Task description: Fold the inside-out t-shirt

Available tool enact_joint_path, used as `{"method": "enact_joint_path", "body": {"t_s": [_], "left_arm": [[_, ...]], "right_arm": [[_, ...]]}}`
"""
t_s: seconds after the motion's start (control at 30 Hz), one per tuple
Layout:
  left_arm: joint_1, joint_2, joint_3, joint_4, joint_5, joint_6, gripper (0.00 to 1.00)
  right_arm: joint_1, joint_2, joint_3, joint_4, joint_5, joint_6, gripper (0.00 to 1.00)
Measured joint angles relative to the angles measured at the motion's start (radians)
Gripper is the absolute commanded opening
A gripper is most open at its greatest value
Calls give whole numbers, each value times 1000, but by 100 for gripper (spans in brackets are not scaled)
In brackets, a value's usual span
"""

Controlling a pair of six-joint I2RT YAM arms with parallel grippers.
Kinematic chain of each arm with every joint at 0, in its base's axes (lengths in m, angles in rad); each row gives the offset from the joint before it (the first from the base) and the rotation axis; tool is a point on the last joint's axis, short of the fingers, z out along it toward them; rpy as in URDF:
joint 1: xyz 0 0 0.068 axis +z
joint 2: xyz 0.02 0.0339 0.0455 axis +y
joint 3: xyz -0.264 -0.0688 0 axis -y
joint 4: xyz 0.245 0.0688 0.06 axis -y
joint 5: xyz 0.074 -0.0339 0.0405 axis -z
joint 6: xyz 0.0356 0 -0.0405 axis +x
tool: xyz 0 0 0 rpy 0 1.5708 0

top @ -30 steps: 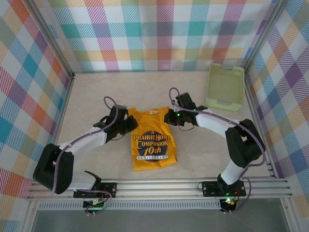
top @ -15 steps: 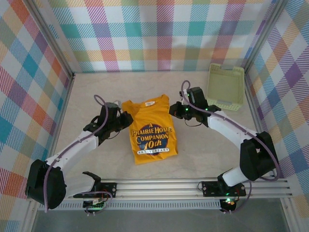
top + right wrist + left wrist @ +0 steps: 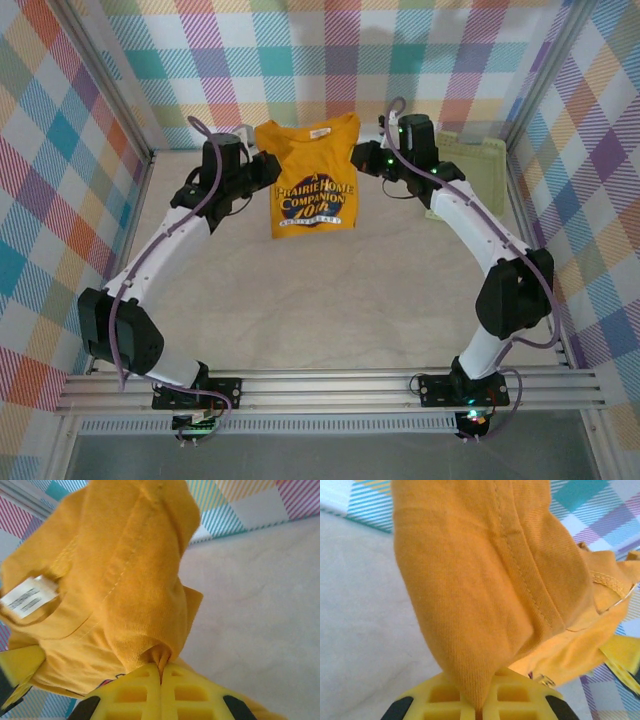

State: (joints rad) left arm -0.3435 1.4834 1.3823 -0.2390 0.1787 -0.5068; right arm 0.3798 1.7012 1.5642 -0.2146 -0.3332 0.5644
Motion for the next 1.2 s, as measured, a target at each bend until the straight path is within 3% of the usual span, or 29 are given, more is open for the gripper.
{"method": "enact_joint_path", "body": {"t_s": [0.1,0.2,0.37,0.47,0.63,0.8,1.0,1.2], "left_arm": [[-4,-50,-117,78,41,19,0],[-37,-169,-370,150,60,33,0],[-208,-450,-785,193,71,23,0],[-277,-620,-922,192,67,-9,1],[-331,-771,-1017,193,43,-81,2],[-333,-742,-1043,190,-18,-145,3],[-335,-548,-1004,161,-117,-167,6],[-337,-422,-940,137,-182,-176,31]], "right_arm": [[0,-16,-70,53,-13,-12,0],[2,-88,-296,146,-49,-19,0],[14,-268,-711,221,-90,-5,0],[29,-421,-888,221,-112,6,0],[51,-608,-1021,222,-132,51,0],[86,-595,-1004,203,-112,85,0],[135,-443,-943,158,-27,110,0],[150,-307,-921,120,35,125,0]]}}
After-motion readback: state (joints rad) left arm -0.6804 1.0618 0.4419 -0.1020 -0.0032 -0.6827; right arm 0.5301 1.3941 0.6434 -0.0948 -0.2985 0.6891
